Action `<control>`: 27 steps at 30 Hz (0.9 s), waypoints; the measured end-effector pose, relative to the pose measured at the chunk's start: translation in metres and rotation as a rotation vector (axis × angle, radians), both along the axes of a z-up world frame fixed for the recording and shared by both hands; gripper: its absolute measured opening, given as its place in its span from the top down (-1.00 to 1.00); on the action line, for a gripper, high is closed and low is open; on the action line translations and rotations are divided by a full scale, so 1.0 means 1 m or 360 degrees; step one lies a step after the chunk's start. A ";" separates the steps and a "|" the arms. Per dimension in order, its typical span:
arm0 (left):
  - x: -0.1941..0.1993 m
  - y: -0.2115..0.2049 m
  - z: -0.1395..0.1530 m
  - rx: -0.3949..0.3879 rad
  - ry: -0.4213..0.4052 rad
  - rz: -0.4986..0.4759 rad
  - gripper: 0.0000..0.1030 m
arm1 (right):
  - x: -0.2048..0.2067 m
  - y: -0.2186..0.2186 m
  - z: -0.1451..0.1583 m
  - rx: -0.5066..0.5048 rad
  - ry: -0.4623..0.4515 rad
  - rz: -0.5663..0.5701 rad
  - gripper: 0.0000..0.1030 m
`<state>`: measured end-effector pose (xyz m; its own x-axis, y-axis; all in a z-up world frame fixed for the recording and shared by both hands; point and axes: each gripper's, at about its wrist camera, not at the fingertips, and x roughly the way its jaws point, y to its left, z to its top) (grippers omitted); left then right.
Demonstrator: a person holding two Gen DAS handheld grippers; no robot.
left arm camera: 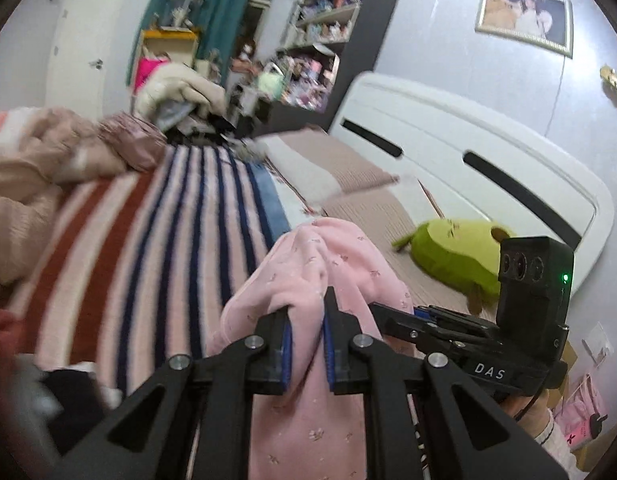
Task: Fold small clothes
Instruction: 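Grasp the folded shirt with both tools and lift it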
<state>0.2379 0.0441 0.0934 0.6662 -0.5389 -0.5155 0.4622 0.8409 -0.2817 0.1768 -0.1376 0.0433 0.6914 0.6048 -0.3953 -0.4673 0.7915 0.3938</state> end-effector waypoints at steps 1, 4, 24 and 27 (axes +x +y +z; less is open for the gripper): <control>-0.008 0.019 0.014 0.0010 -0.0020 0.0035 0.81 | -0.003 0.012 0.008 0.0007 -0.0027 0.0036 0.65; -0.028 0.060 0.043 0.0085 -0.0058 0.0132 0.81 | -0.009 0.059 0.030 0.0010 -0.0087 0.0178 0.65; -0.108 0.313 0.055 0.0134 0.0122 0.0876 0.79 | 0.004 0.305 0.032 -0.0265 -0.0039 0.0754 0.65; -0.085 0.333 0.019 0.0135 0.0224 0.0932 0.79 | 0.026 0.322 0.009 -0.0351 0.0061 0.0721 0.65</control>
